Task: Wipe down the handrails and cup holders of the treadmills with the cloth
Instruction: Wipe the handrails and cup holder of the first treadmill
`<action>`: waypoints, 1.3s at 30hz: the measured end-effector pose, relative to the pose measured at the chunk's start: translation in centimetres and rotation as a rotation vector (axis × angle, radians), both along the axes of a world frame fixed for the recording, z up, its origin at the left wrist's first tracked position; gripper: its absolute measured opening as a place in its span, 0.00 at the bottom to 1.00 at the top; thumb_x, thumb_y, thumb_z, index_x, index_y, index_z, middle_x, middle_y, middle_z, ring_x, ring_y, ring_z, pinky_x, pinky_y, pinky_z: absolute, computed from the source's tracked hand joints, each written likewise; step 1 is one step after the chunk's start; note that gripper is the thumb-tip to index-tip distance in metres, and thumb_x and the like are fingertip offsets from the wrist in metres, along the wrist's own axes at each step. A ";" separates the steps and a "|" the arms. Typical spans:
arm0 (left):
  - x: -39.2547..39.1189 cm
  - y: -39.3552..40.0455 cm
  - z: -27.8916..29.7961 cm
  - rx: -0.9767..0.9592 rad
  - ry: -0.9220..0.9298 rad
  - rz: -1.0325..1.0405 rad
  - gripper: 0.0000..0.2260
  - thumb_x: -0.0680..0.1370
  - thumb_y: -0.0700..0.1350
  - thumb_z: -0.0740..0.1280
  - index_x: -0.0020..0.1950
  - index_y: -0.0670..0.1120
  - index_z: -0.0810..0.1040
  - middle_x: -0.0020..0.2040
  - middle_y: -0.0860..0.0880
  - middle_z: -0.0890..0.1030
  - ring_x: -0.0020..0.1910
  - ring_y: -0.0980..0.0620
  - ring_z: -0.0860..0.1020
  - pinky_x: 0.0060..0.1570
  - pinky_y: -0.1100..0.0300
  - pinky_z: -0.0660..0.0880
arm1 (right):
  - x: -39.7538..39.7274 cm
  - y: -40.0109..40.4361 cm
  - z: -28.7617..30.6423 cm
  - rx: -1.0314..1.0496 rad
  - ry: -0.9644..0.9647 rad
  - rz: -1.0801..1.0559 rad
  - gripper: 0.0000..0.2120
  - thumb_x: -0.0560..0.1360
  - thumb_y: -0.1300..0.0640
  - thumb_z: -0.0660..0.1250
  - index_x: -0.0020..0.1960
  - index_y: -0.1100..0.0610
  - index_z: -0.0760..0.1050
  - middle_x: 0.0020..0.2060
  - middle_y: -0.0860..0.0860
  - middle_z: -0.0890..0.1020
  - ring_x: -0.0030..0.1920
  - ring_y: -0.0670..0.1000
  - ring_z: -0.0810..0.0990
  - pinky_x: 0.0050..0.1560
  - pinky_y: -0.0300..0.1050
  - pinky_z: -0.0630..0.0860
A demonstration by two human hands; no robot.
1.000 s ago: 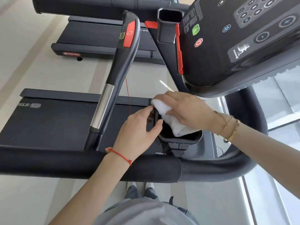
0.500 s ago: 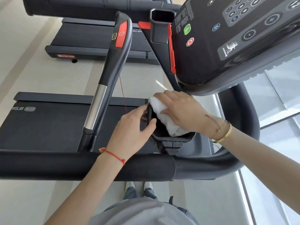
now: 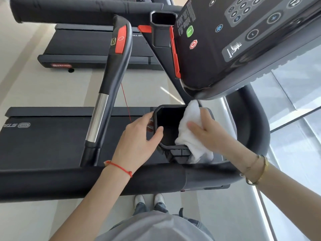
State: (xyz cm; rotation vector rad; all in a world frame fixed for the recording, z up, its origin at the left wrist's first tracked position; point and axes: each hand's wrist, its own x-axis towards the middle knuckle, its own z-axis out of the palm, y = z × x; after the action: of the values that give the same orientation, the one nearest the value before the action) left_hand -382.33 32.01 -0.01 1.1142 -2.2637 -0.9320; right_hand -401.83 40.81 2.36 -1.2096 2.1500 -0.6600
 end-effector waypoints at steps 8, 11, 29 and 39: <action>0.1 0.0 0.0 -0.004 0.013 -0.010 0.18 0.77 0.55 0.64 0.67 0.55 0.74 0.49 0.62 0.78 0.49 0.60 0.79 0.53 0.65 0.74 | 1.4 1.9 0.6 0.007 -0.015 -0.079 0.10 0.81 0.52 0.60 0.49 0.55 0.60 0.30 0.48 0.70 0.28 0.40 0.71 0.26 0.31 0.66; -0.1 0.1 -0.1 -0.013 0.011 -0.010 0.17 0.77 0.54 0.64 0.66 0.56 0.74 0.47 0.64 0.77 0.48 0.61 0.79 0.50 0.69 0.72 | 1.5 2.1 0.5 0.064 -0.039 -0.057 0.11 0.82 0.52 0.59 0.45 0.56 0.62 0.32 0.49 0.69 0.30 0.41 0.69 0.30 0.31 0.67; -0.1 -0.2 -0.4 0.006 0.015 -0.007 0.20 0.77 0.56 0.63 0.68 0.55 0.74 0.50 0.62 0.79 0.49 0.64 0.78 0.48 0.81 0.68 | -0.7 -1.9 0.7 -0.049 0.462 0.389 0.25 0.81 0.59 0.59 0.76 0.59 0.56 0.67 0.58 0.67 0.63 0.60 0.70 0.46 0.37 0.57; -0.1 -0.1 -0.4 -0.010 0.008 -0.001 0.16 0.76 0.57 0.62 0.62 0.54 0.74 0.48 0.58 0.80 0.47 0.58 0.79 0.49 0.59 0.78 | -0.8 -6.5 1.5 -0.110 0.703 0.864 0.26 0.81 0.54 0.59 0.76 0.58 0.57 0.65 0.54 0.72 0.63 0.56 0.72 0.65 0.49 0.67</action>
State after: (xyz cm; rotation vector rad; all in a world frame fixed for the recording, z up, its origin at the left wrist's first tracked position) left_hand -382.45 31.87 -0.36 1.1030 -2.2609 -0.9223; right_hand -402.62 34.30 3.83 -2.4661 1.7642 0.0548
